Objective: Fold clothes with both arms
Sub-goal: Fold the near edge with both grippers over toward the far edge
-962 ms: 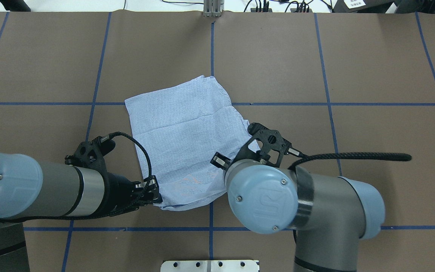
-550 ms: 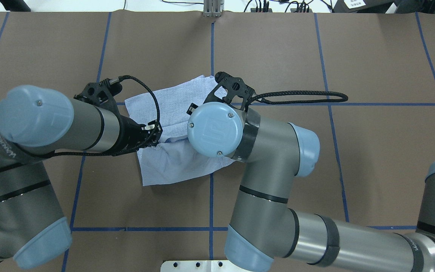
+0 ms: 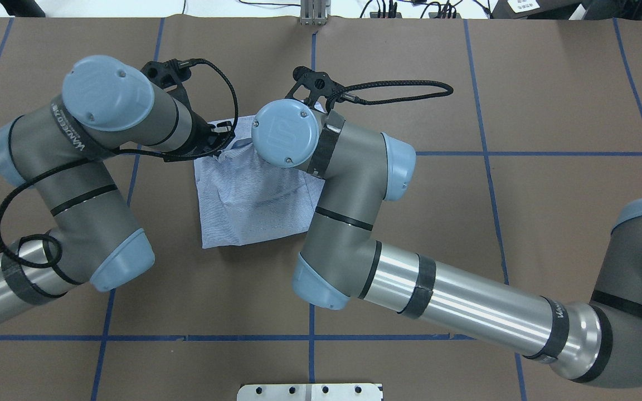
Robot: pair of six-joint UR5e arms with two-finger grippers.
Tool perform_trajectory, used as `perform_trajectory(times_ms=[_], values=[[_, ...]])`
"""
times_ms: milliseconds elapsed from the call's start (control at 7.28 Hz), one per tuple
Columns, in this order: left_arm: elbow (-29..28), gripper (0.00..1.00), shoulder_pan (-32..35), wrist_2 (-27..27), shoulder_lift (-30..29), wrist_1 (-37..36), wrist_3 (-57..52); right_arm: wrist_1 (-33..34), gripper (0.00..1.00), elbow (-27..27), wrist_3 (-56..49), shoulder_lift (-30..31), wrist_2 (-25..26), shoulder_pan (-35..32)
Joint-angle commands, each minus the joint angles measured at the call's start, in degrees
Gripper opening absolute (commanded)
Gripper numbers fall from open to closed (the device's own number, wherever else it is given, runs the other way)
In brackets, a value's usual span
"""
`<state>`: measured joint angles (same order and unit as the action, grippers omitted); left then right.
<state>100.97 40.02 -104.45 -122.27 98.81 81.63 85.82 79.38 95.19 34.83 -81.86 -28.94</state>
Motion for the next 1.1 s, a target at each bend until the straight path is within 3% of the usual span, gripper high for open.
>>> perform_trajectory(times_ms=[0, 550, 687, 824, 962], values=[[-8.55, 0.0, 1.46, 0.12, -0.96, 5.31, -2.79, -6.24, 0.0, -7.29, -4.65, -1.69, -1.64, -0.94], [-17.0, 0.0, 4.89, 0.56, -5.17, 10.25, -6.04, -7.86, 0.0, -13.01, -10.79, -4.15, -4.54, -3.41], [-20.94, 0.33, 5.5, 0.56, -5.18, 15.4, -8.13, -7.86, 0.64, -14.33, -12.39, -4.59, -5.15, -3.75], [-22.99, 0.98, 6.29, 0.39, -5.18, 17.28, -13.46, -7.95, 1.0, -14.95, -16.84, -5.03, -7.33, -5.06], [-22.74, 1.0, 8.82, -2.14, -5.09, 17.38, -17.43, -7.86, 1.0, -14.96, -18.28, -5.38, -14.83, -8.56]])
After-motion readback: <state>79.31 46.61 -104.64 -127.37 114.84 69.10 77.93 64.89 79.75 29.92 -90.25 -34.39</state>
